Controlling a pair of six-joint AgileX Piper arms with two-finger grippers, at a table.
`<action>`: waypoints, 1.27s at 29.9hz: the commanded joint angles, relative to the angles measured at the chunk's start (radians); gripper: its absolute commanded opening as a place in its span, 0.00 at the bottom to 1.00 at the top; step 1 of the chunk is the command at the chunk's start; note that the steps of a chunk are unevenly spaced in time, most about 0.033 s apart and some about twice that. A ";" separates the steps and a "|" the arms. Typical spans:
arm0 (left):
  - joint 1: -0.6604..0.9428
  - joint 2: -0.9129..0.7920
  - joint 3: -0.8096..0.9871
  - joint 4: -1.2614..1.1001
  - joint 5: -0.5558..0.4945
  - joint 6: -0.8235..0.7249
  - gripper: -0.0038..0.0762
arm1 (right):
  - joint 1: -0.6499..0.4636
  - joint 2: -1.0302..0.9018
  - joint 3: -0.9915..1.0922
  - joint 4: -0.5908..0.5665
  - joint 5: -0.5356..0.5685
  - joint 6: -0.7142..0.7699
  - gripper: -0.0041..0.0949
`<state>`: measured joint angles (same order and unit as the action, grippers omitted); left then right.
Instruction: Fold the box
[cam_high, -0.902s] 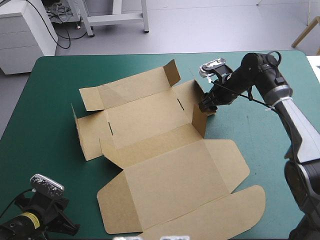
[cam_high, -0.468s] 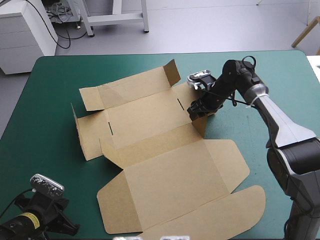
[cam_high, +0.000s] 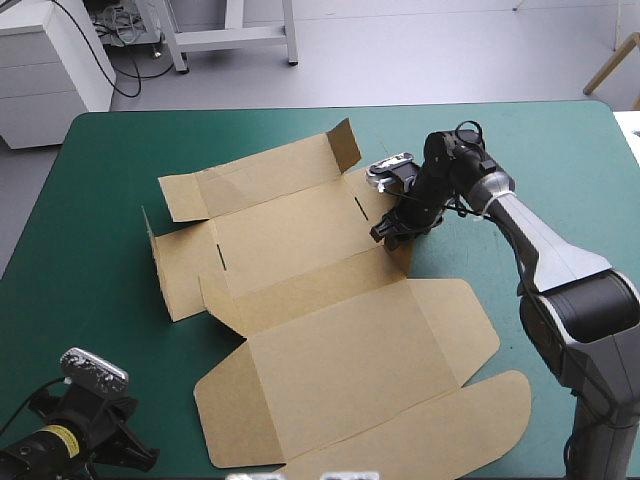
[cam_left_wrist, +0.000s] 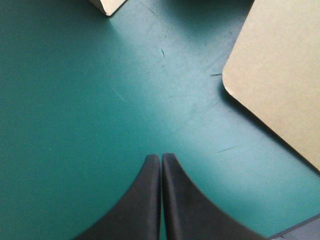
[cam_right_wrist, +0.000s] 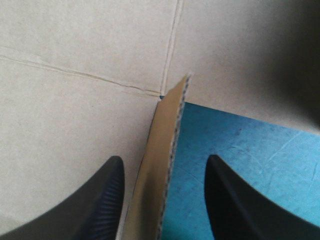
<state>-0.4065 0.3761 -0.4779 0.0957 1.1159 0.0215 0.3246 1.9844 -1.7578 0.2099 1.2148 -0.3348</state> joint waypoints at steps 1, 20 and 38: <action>-0.002 0.008 -0.023 0.007 -0.040 -0.008 0.04 | 0.000 -0.055 -0.030 0.003 -0.011 0.000 0.36; -0.002 0.008 -0.023 0.003 -0.065 -0.010 0.04 | 0.001 -0.055 -0.030 0.024 -0.011 -0.070 0.02; -0.002 0.008 -0.152 -0.038 -0.106 -0.022 0.04 | 0.046 -0.053 -0.030 0.078 -0.265 -0.586 0.02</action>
<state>-0.4065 0.3761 -0.5963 0.0651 1.0705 0.0104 0.3439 1.9844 -1.7578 0.2523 1.0427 -0.7892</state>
